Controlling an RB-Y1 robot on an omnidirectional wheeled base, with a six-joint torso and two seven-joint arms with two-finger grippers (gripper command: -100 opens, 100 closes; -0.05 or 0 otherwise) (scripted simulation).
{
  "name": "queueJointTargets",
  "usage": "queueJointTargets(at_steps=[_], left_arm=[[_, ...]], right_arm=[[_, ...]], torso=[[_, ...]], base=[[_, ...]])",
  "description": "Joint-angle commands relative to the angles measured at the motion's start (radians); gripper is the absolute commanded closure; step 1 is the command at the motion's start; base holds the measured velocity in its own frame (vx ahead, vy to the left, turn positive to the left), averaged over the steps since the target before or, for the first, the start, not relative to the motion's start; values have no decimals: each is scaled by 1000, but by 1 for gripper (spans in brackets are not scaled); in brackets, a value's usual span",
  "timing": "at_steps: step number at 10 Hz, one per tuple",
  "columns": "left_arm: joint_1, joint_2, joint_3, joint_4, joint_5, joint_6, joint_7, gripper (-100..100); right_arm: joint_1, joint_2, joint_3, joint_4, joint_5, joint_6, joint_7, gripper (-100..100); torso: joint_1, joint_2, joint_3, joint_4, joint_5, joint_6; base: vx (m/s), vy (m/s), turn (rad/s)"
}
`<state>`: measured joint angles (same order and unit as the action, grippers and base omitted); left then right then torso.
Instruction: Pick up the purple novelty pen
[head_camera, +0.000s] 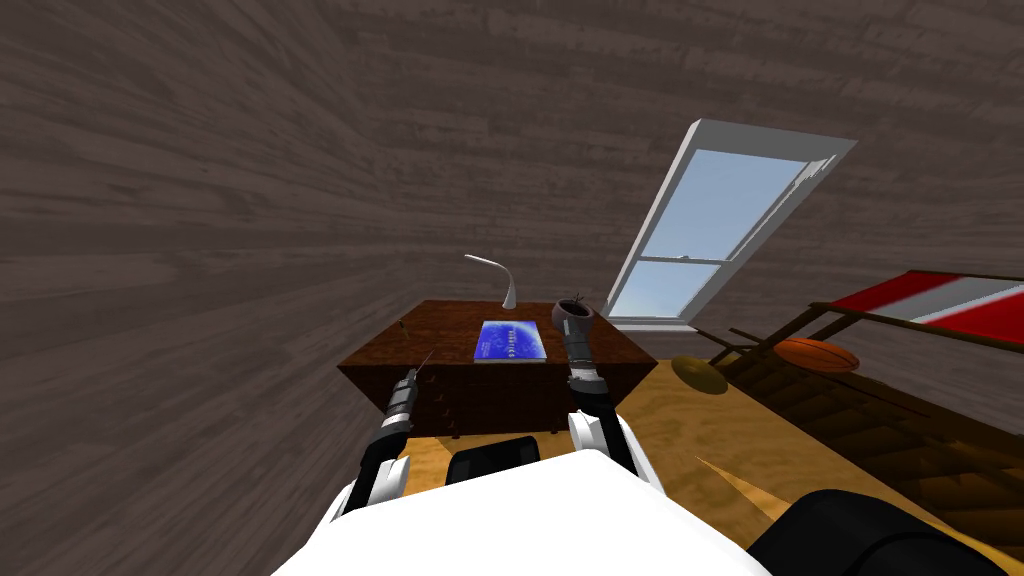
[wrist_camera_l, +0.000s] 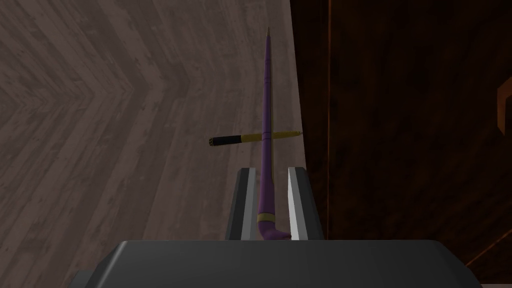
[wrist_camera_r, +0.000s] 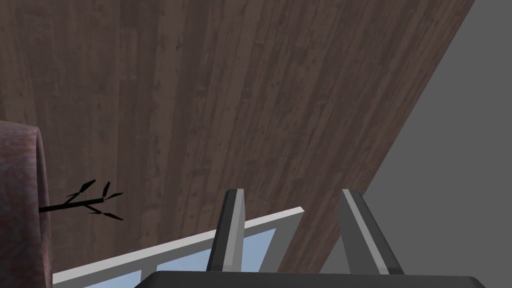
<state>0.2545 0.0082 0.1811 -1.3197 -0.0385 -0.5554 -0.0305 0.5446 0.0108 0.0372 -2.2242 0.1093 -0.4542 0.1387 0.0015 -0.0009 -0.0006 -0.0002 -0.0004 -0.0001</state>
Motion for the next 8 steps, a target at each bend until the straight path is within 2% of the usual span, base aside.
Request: queueJointTargets(at_steps=[1,2,3,4,6,7,8], left_arm=[[0,0,0,0,0,0,0,100],[0,0,0,0,0,0,0,100],[0,0,0,0,0,0,0,0],[30,6,-16,-12,-4,-16,11,100],[71,13,-40,-27,-9,-39,25,100],[61,10,-33,-23,-8,-31,19,100],[63,10,-34,-23,-8,-35,21,0]], right_arm=[[0,0,0,0,0,0,0,0],[0,0,0,0,0,0,0,0],[0,0,0,0,0,0,0,0],[0,0,0,0,0,0,0,0],[0,0,0,0,0,0,0,0],[0,0,0,0,0,0,0,0],[0,0,0,0,0,0,0,0]], torso=[[0,0,0,0,0,0],[0,0,0,0,0,0],[0,0,0,0,0,0],[0,0,0,0,0,0],[-2,-1,-1,-1,0,-1],[-2,-2,-1,-1,0,0],[-1,-1,-1,0,0,0]], base=[[0,0,0],[0,0,0],[0,0,0],[22,-12,87],[45,-28,130],[16,-14,26],[0,0,0]])
